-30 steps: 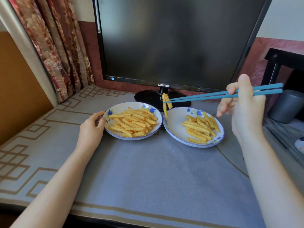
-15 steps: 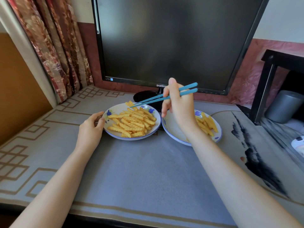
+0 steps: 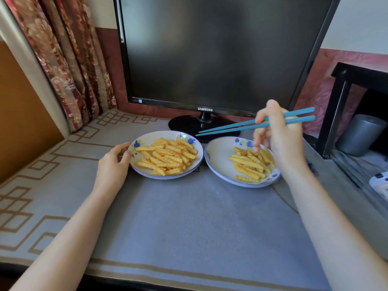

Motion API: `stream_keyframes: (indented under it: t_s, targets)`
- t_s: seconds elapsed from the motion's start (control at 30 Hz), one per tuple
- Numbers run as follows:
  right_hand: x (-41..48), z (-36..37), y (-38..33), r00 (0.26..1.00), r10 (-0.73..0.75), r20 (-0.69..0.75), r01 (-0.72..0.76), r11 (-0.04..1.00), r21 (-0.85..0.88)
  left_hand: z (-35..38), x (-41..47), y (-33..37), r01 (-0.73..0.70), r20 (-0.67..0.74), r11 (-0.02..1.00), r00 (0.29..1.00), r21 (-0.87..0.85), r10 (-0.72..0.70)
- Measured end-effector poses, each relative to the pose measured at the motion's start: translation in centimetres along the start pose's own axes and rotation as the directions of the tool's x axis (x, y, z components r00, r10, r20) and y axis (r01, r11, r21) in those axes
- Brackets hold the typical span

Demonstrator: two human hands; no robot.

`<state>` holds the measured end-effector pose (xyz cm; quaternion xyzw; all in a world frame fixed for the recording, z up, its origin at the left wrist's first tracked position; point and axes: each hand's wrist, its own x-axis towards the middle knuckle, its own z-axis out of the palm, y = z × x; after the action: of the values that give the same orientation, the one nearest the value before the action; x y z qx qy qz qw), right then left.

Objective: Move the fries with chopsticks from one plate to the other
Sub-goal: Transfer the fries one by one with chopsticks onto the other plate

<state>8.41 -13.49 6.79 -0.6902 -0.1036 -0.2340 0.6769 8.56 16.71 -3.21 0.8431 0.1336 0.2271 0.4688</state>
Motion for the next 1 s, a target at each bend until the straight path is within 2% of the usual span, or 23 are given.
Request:
stream_keyframes:
  t_s: [0.23,0.53,1.0]
  targets:
    - [0.6,-6.0,0.1,0.996,0.010,-0.091,-0.026,0.983,-0.181,0.0,-0.1,0.0,0.003,-0.001,1.000,1.000,0.003,-0.003]
    - [0.5,-7.5,0.6,0.993,0.049,-0.112,-0.074,0.971,-0.229,0.0,-0.1,0.1,0.004,0.000,1.000,1.000,0.004,-0.004]
    - [-0.1,-5.3,1.4,0.959,0.005,-0.285,-0.036,0.994,-0.105,0.0,-0.2,0.2,0.004,0.004,1.000,1.000,0.013,-0.004]
